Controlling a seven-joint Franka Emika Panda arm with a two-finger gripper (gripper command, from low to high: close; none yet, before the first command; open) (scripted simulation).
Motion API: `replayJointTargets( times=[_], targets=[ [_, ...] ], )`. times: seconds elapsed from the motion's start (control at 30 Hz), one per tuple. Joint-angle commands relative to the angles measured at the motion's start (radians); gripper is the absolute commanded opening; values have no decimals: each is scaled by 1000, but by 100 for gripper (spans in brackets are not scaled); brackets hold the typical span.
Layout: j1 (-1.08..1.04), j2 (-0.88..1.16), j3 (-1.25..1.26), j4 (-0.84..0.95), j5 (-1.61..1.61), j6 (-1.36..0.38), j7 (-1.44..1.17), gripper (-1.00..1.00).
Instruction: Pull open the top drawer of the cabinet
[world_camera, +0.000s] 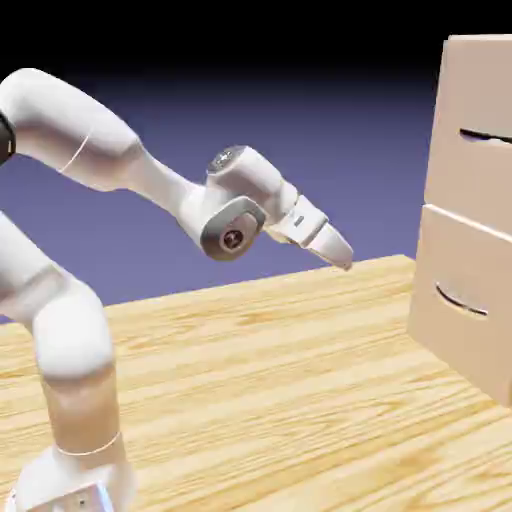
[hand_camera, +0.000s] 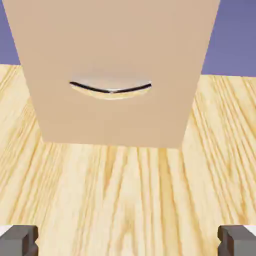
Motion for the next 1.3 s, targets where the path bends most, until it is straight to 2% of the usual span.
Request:
replayJointTargets(
  times=[0.0,1.27],
  targets=[
    [-36,-2,32,24,44,-2,-5,0],
    [-1386,-90,1233,928,1696,-60,-179,0]
  ],
)
